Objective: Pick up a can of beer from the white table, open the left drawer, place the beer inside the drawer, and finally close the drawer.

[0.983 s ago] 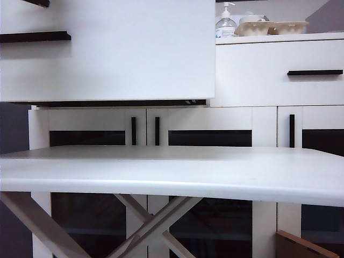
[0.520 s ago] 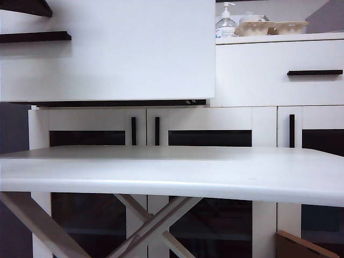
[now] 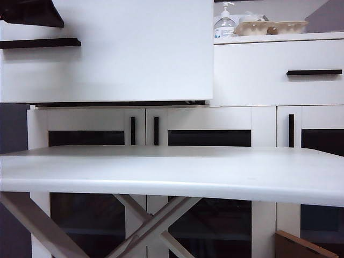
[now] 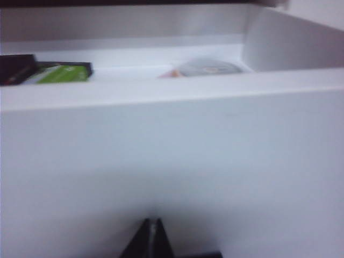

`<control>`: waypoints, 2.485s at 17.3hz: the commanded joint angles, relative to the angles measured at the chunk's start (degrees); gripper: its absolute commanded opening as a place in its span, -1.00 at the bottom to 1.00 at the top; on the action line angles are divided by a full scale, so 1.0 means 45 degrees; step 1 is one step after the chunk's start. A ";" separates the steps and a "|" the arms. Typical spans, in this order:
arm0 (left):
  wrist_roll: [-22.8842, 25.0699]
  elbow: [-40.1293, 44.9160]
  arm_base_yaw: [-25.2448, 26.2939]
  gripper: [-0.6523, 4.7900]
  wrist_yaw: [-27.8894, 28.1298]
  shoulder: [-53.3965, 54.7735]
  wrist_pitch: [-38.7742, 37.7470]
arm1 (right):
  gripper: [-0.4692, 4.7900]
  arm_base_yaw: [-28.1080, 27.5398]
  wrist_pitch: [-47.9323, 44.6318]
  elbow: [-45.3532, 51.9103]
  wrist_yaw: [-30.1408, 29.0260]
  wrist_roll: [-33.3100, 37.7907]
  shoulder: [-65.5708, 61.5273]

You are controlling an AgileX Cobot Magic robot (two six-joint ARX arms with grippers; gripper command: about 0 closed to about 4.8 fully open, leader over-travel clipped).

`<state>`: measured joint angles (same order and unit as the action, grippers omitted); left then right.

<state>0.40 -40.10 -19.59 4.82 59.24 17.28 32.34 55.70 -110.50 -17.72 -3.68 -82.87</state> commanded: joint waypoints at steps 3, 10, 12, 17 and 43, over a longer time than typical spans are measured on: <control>0.0049 -0.0049 0.0000 -0.78 0.0121 0.0481 0.1311 | -0.83 0.0029 0.0379 -0.0044 -0.0879 -0.0102 0.0058; 0.0044 -0.0073 0.0005 -0.78 0.0126 0.0962 0.1734 | -0.82 0.0029 0.0447 -0.0049 -0.1001 -0.0146 0.0068; 0.0044 -0.0117 0.0005 -0.78 0.0121 0.1263 0.2191 | -0.82 0.0029 0.0447 -0.0049 -0.1001 -0.0146 0.0068; 0.0000 -0.0933 0.0005 -0.78 0.0117 0.2268 0.2181 | -0.83 0.0029 0.0476 -0.0058 -0.1005 -0.0141 0.0083; 0.0097 -0.6130 0.0869 -0.78 -0.0029 0.7227 0.2399 | -0.82 0.0029 0.0515 -0.0058 -0.0092 0.0083 0.0078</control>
<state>0.56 -66.85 -15.75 5.10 91.53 28.38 32.42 59.02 -110.50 -18.00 -3.62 -82.83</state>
